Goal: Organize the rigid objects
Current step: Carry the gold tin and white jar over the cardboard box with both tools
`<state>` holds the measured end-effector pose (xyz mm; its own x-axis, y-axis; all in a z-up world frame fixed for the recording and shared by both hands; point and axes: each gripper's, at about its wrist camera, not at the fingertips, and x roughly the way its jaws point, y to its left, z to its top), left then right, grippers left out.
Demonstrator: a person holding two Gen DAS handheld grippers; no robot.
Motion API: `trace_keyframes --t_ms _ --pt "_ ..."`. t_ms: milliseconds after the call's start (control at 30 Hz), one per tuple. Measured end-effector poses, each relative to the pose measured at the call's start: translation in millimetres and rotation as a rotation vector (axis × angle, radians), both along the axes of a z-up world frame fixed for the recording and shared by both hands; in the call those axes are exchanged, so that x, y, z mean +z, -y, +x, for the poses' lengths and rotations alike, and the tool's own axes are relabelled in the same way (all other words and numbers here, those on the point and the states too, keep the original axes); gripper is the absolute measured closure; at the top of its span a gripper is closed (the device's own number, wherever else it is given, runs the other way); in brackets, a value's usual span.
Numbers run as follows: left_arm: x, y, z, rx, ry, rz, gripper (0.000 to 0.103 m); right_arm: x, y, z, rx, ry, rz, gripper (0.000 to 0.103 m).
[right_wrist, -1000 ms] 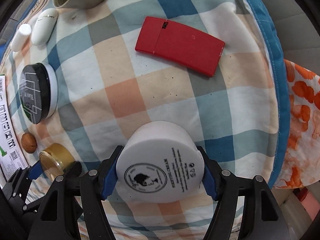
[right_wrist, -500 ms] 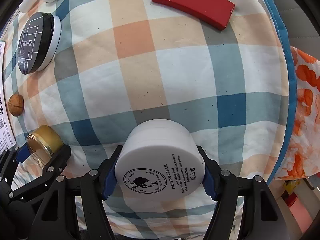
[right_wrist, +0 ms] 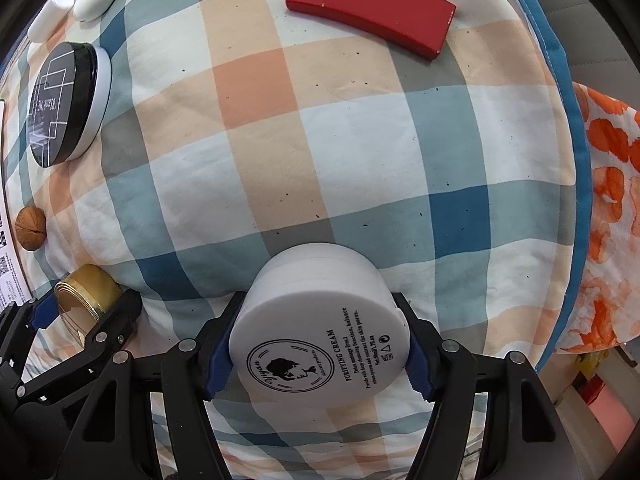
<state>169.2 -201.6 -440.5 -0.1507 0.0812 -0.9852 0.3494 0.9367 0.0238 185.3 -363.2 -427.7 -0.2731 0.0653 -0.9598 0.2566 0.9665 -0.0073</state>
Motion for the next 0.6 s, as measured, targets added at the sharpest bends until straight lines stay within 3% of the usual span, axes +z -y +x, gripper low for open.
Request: trace_keyframes --t_ms 333,600 --pt "71.1 0.1 -12.1 0.015 0.119 -0.058 0.041 38.5 -2.4 -23.4 0.055 0.092 0.010 0.032" --pt "149.8 -55.7 -14.2 0.087 0.233 -0.140 0.041 103.6 -20.6 -37.0 0.116 0.217 0.062 0.032"
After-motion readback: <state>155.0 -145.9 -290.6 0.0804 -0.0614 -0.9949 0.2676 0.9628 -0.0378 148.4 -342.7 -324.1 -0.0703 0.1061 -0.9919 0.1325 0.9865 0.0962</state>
